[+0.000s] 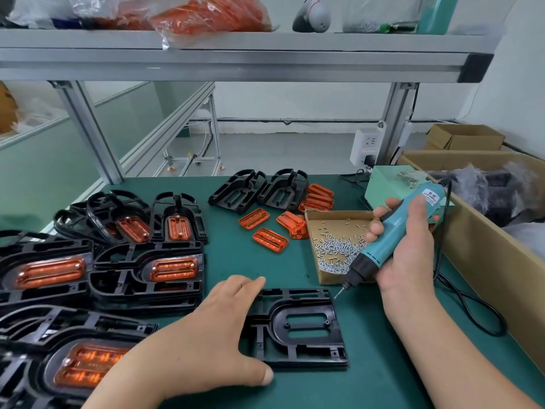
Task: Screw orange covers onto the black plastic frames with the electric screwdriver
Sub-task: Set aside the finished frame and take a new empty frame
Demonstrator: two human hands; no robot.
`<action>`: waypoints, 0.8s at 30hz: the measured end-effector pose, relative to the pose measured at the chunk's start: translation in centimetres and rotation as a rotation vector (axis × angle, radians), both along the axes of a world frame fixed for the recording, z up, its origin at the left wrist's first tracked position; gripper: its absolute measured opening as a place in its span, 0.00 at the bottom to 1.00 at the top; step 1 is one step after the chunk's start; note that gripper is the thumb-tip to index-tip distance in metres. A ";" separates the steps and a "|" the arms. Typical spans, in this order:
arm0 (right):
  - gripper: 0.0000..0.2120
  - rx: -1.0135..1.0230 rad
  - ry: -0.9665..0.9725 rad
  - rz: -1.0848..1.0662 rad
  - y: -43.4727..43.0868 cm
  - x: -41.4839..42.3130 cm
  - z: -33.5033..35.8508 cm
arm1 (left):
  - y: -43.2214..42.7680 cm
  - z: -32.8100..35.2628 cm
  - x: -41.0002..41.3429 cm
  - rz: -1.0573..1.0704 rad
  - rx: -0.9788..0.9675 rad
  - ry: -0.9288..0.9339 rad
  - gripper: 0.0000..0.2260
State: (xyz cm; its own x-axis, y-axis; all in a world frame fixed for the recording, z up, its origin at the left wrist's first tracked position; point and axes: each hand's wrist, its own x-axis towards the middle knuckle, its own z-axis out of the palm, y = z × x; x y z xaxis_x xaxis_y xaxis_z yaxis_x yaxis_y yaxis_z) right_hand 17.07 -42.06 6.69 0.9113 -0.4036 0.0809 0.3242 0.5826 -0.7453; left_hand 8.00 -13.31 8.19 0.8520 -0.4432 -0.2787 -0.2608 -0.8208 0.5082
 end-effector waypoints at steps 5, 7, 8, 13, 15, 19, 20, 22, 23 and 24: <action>0.19 -0.010 -0.001 -0.002 0.0 0.0 0.0 | 0.1 0.2 -0.1 0.012 0.012 0.014 0.59; 0.19 -0.005 -0.001 -0.008 0.0 0.0 -0.1 | 0.3 0.9 0.2 0.011 0.028 0.034 0.57; 0.19 -0.002 -0.002 -0.010 -0.1 0.1 -0.1 | 0.5 1.4 0.5 0.013 0.032 0.017 0.55; 0.20 -0.005 0.001 -0.013 -0.1 0.1 -0.2 | -0.3 4.3 5.2 0.082 0.129 -0.246 0.27; 0.20 -0.012 0.003 -0.011 -0.1 0.1 -0.2 | -1.4 4.7 8.4 0.096 0.188 -0.306 0.17; 0.20 -0.017 0.009 -0.010 -0.2 0.1 -0.1 | -3.6 2.9 14.5 0.054 0.328 -0.344 0.16; 0.20 -0.016 0.011 -0.011 -0.2 0.1 -0.1 | -3.9 2.2 15.5 0.037 0.343 -0.330 0.18; 0.20 -0.009 0.009 -0.013 -0.2 0.1 -0.2 | -4.5 1.0 16.7 0.016 0.374 -0.298 0.19; 0.20 -0.006 0.008 -0.015 -0.3 0.2 -0.2 | -4.7 0.4 17.0 0.014 0.390 -0.301 0.18; 0.20 -0.003 0.009 -0.017 -0.3 0.2 -0.2 | -4.9 0.1 17.1 0.020 0.404 -0.321 0.16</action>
State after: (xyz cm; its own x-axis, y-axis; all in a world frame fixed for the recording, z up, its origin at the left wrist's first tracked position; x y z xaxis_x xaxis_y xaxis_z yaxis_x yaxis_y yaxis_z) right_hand 17.28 -42.40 6.49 0.9051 -0.4186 0.0742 0.3274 0.5749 -0.7499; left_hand 25.13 -18.25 8.24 0.9299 -0.3371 -0.1473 -0.3341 -0.9414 0.0460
